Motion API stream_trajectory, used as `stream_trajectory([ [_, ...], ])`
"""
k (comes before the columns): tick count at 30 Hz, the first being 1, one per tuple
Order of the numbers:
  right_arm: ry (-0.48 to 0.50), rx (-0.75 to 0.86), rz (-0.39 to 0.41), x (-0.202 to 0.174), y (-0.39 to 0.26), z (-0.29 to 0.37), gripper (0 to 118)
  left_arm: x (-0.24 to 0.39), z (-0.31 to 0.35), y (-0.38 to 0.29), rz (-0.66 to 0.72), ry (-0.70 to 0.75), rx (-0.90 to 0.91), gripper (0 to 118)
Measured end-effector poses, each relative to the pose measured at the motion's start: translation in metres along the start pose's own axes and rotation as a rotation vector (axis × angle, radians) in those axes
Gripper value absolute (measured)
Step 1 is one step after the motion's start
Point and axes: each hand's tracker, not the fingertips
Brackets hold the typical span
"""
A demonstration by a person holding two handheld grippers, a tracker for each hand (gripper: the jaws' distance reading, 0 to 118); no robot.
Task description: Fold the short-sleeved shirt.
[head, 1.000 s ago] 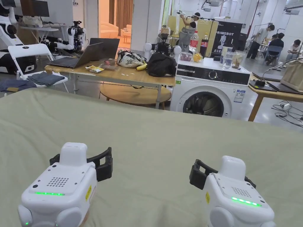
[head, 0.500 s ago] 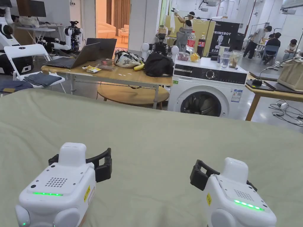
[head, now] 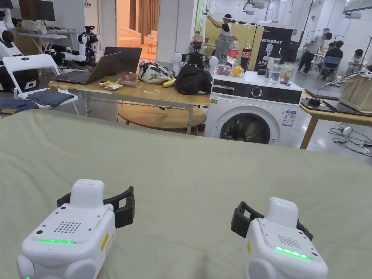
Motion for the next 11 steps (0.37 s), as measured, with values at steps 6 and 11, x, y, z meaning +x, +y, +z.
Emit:
stream_trajectory([
  [6, -0.049, -0.004, 0.062, -0.003, -0.004, -0.001, 94, -0.002, 0.0, -0.003, -0.005, 0.003, -0.008, 86],
  [11, 0.152, -0.078, -0.082, 0.014, 0.002, -0.003, 94, -0.003, -0.001, -0.006, 0.002, 0.002, -0.02, 86],
])
